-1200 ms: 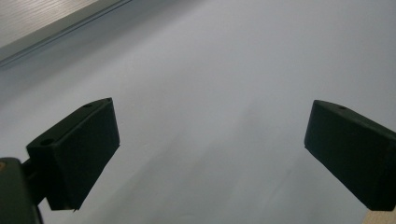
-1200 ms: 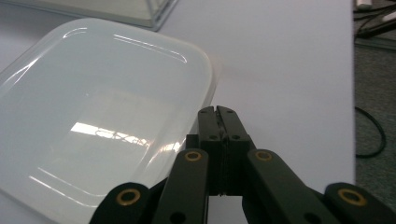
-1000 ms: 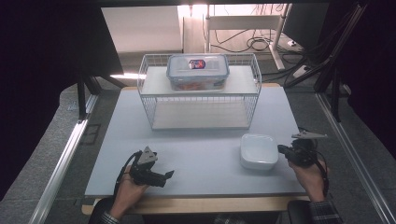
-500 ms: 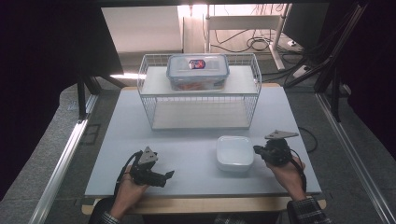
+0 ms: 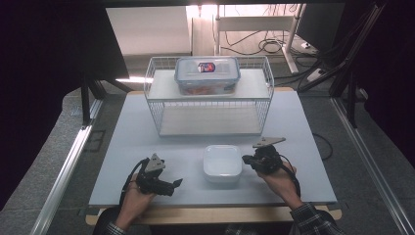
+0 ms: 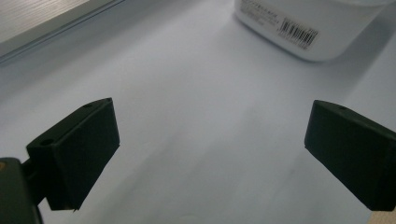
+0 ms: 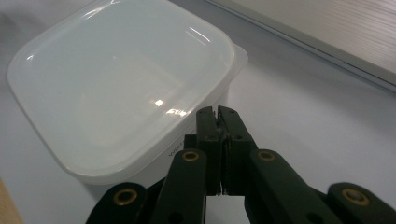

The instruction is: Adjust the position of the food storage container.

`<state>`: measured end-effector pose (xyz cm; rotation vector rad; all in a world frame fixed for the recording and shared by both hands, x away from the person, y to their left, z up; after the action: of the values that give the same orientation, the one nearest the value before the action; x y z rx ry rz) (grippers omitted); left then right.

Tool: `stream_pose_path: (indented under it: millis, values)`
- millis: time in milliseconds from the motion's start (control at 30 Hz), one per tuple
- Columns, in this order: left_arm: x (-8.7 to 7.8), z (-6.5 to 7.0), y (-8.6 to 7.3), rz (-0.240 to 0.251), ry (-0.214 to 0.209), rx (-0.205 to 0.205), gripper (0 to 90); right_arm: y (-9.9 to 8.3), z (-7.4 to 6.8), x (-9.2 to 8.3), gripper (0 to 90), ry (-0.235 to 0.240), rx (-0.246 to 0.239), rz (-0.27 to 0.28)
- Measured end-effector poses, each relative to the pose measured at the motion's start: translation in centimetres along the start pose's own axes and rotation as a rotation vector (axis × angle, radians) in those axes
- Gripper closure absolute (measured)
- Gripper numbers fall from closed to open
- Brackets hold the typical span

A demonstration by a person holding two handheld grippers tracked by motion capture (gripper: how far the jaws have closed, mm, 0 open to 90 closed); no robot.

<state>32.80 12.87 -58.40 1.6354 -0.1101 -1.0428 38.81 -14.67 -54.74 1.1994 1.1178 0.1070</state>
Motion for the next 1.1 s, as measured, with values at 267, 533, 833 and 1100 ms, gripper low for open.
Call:
stream_pose_path:
  millis: [267, 533, 833, 1100]
  values:
    - [0.0, 0.0, -0.1, -0.005, -0.001, 0.001, 3.0, 0.6, -2.7, 1.4, 87.3, 0.068, -0.028, -0.009]
    - [-0.1, 0.1, -0.1, 0.001, -0.022, -0.003, 3.3, 1.4, -2.2, 0.1, 71.4, 0.006, -0.092, 0.045]
    - [0.0, 0.2, 0.1, 0.029, -0.059, -0.027, 3.2, 1.1, -1.2, -1.1, 33.2, -0.005, -0.098, 0.084]
    - [0.2, 0.3, -0.1, 0.031, -0.073, -0.014, 1.9, 0.1, -1.4, -0.6, 6.8, 0.093, -0.102, 0.088]
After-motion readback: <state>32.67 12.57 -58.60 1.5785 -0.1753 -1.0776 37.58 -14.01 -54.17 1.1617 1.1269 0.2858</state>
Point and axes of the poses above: each handheld gripper's, and its own axes: x roughly forward along the jaws, y roughly out of its top, z roughly to its right, the point moved 9 cm from there along x, roughly forward along the jaws, and after that the axes turned 6 degrees about z, right-handed, at the moved point
